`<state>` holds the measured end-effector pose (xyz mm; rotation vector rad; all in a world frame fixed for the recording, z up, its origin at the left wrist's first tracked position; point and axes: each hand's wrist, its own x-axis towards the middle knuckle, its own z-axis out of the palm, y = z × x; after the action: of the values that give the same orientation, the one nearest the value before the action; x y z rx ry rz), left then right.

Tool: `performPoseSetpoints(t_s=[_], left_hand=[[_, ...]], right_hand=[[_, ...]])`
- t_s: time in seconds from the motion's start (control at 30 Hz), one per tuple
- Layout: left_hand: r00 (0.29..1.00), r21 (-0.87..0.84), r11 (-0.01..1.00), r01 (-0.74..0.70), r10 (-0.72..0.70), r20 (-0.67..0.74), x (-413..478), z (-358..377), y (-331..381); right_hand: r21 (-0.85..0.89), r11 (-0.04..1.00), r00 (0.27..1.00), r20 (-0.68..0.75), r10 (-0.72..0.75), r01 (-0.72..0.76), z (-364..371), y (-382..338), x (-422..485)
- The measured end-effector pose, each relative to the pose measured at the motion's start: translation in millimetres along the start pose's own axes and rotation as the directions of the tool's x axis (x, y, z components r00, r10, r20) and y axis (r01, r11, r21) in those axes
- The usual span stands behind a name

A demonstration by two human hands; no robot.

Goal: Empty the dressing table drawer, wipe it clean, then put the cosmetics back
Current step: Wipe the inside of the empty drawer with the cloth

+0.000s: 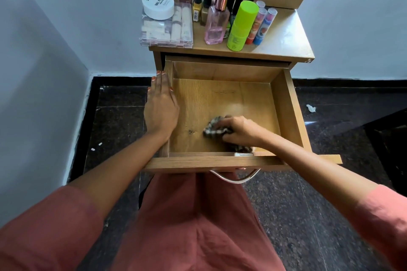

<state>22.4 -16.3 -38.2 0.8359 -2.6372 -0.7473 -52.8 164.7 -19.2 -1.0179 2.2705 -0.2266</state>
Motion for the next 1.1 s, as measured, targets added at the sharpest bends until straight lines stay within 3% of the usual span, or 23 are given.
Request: performPoseSetpoints(t_s=[0.1,0.23,0.57,0.77,1.0,1.1], left_hand=[[1.0,0.007,1.0,-0.006,0.006,0.004,-0.2,0.4,-0.6],[1.0,0.015,1.0,-0.003,0.003,0.008,-0.2,0.9,-1.2],[1.0,0.015,1.0,0.005,-0.005,0.001,0.6,1.6,-1.6],[1.0,0.021,1.0,-0.009,0.009,-0.004,-0.4,1.1,-1.8],[1.0,0.021,1.0,-0.005,0.005,-0.008,-0.5,1.8,-1.7],[1.0,0.035,0.999,-0.007,0.008,-0.01,0.1,1.8,-2.5]], right_hand=[[0.164,0.986,0.992,0.124,-0.037,0.016,6.6,-18.2,2.0],[0.27,0.96,0.976,0.174,-0.129,0.079,12.5,-42.4,10.6],[0.338,0.941,0.96,0.256,-0.109,0.016,20.2,-67.9,20.1],[0.249,0.966,0.945,0.295,-0.141,0.067,8.8,-53.0,6.1],[0.184,0.98,0.913,0.408,-0.004,-0.078,-20.5,10.3,-28.6],[0.154,0.988,0.924,0.379,-0.045,-0.016,-17.1,-0.1,-24.4]])
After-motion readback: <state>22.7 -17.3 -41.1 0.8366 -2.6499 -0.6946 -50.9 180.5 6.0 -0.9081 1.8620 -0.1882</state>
